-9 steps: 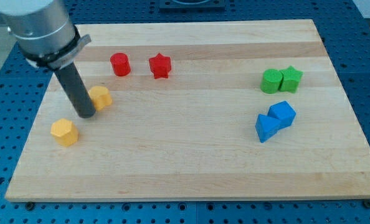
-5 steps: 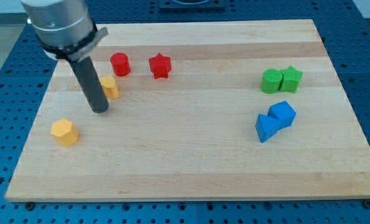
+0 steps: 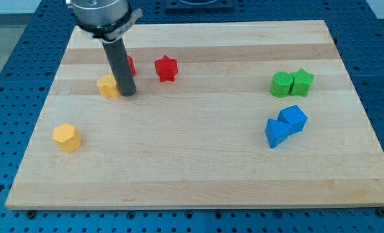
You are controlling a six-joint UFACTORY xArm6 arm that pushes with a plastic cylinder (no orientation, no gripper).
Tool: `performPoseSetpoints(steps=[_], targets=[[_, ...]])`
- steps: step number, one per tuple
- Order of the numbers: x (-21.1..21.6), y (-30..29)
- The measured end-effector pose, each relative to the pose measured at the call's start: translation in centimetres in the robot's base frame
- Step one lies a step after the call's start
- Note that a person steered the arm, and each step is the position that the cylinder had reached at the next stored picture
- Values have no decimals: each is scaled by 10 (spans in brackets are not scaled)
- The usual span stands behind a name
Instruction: Place the yellow heart to the left of the red circle
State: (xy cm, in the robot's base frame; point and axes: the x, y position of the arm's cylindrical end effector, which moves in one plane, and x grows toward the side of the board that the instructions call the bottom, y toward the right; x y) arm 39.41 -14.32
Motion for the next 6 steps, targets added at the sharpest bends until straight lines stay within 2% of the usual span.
performPoseSetpoints(steps=[2, 4, 6], targets=[[-4, 0], [-3, 27], [18, 55]])
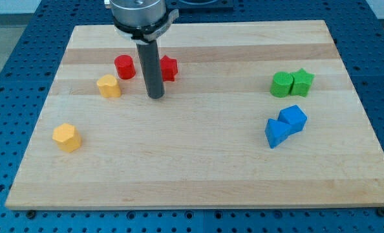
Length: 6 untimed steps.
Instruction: Place the yellow heart to the left of the red circle
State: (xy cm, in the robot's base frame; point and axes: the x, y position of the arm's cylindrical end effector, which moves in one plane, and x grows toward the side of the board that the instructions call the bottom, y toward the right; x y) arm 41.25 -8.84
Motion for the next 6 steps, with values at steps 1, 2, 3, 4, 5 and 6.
performPoseSetpoints(steps=[1, 2, 3, 4, 5, 6], targets=[[1, -24], [-1, -55], [-17, -71], [-20, -75], [-20, -75], [-20, -75]])
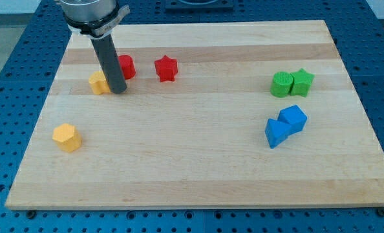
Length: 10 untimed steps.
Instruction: Place the yellow heart to the left of the red circle
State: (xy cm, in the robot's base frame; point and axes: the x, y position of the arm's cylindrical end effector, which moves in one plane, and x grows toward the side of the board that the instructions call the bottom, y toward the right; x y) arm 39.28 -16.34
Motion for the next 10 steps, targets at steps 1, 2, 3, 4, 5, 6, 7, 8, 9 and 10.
performPoseSetpoints(steps=[1, 2, 3, 4, 5, 6, 7, 8, 9, 10], targets=[[2, 0], [-4, -3], [-6, -16], [-8, -33], [-8, -44], [-8, -50], [-13, -56], [-17, -63], [-28, -78], [-29, -83]])
